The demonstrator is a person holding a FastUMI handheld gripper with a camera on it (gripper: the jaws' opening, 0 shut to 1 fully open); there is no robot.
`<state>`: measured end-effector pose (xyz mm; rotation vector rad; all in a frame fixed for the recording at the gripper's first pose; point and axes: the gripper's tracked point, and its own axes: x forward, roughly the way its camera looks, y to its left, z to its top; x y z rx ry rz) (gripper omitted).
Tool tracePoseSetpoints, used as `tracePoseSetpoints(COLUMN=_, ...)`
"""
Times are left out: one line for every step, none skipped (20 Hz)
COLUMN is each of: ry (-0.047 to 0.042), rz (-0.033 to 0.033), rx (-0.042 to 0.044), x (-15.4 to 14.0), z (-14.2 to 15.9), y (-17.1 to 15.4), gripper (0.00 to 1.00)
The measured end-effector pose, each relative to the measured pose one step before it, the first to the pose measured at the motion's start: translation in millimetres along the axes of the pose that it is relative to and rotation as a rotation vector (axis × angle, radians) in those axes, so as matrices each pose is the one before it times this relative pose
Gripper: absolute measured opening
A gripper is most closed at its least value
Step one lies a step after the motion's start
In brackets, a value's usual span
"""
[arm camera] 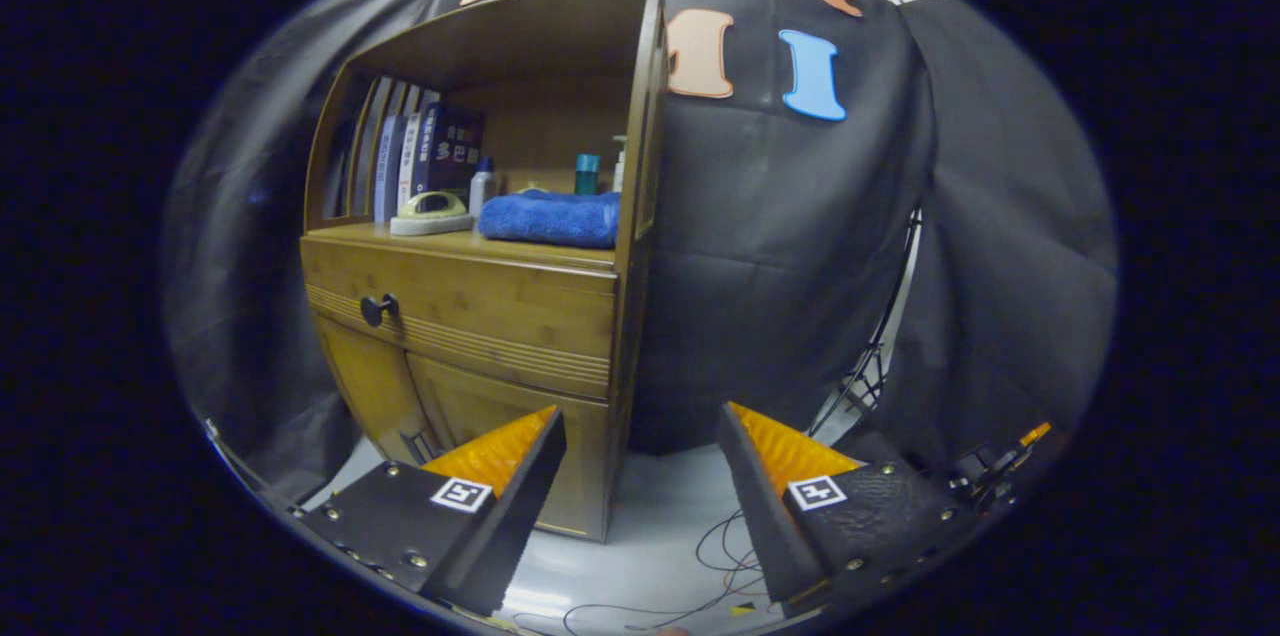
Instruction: Pull open the drawer, take out the items inside it, and place them on the countertop above the cabinet.
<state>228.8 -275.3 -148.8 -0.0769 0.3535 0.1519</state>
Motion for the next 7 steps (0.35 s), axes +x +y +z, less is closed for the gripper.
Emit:
tracePoseSetpoints(ry=0.00138, rz=-0.00001, rx=0.0094, x=-1.52, z=-0.94, y=-2.15, gripper=0.92)
tracePoseSetpoints(ry=0.002, rz=-0.00118, rx=0.01088, x=-0.78, z=-0.63, y=-2.7, gripper=0.92)
tracePoseSetpoints(ry=0.00321, rz=0.00301, rx=0.00951, x=-0.38, z=-1.58, y=-1.7, gripper=0.92)
tracePoseSetpoints(ry=0.00766, rz=0.00387, rx=0.00664, x=-0.61, z=-2.17, y=-0.69, gripper=0.92)
tracePoseSetpoints(ry=0.00032, rz=0.00644, rx=0.01209, x=-2.47, z=-0.1, y=-0.34, gripper=0.92)
tracePoseSetpoints(ry=0.00062, rz=0.00735, rx=0.00835, x=-0.62, z=-1.53, y=1.25, gripper=0.92)
tracePoseSetpoints(ry=0.00218, rz=0.00451, rx=0.00407, x=-0.04, z=-1.15, y=0.64, gripper=0.92)
